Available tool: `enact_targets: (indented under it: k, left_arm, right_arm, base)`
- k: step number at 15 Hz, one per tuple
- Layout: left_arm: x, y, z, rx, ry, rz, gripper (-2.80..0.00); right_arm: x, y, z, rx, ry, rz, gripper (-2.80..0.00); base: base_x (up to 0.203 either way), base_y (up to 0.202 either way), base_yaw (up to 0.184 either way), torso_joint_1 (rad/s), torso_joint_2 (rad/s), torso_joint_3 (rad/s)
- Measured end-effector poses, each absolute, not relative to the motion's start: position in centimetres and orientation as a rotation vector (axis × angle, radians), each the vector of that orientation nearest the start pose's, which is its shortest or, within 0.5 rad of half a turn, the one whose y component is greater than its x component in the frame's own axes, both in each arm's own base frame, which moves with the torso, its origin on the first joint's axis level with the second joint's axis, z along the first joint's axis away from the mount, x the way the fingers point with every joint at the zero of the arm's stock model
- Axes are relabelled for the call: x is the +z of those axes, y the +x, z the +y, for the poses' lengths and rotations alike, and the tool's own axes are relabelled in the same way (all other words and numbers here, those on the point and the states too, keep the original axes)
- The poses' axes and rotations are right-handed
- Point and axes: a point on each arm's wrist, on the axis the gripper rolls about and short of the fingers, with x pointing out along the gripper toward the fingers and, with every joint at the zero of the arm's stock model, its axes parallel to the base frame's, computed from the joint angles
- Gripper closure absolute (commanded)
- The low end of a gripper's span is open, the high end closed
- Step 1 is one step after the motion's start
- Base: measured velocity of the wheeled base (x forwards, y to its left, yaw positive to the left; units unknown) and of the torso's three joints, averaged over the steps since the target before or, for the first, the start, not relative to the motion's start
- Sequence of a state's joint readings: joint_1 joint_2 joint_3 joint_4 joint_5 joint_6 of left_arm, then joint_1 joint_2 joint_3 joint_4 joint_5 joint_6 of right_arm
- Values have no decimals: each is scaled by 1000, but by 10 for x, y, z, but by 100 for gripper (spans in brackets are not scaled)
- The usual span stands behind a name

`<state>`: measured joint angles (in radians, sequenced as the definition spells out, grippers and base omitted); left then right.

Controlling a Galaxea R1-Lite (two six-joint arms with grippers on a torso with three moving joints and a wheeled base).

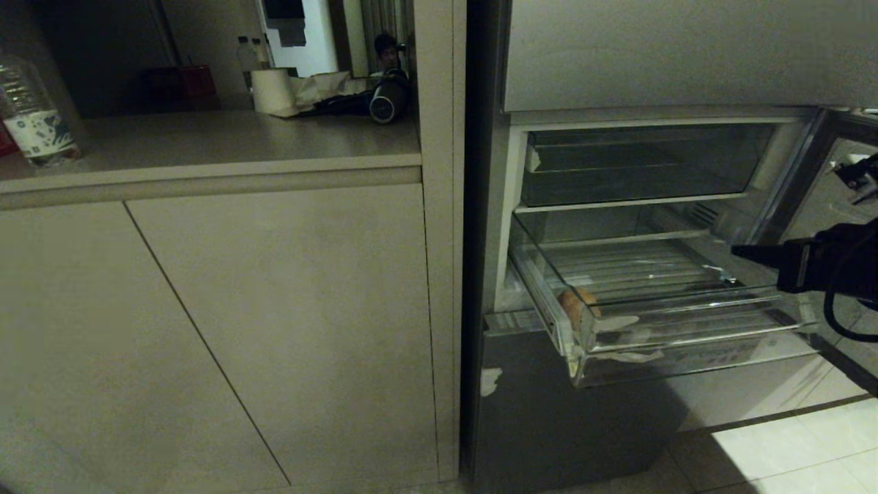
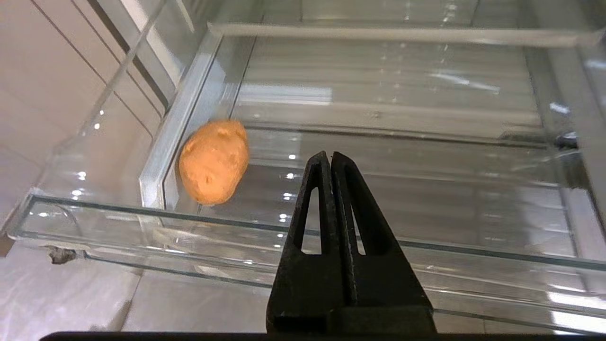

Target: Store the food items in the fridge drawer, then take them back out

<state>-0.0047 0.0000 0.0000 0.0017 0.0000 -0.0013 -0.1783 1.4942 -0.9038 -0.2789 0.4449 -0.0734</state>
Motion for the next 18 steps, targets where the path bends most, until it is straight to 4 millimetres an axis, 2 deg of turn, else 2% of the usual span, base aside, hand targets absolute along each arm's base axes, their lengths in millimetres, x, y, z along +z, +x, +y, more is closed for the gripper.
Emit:
enact_targets:
  k: [7,18]
  left_arm:
    - [75,-23,0,-5,-1,2,0]
    - [75,-23,0,-5,-1,2,0]
  right_arm:
    - [227,255,-37,270,25,293,0]
    - [214,254,-37,272,21,292,0]
  base:
    - [0,0,0,10,-19,-13]
    - [0,0,0,205,-465,-261]
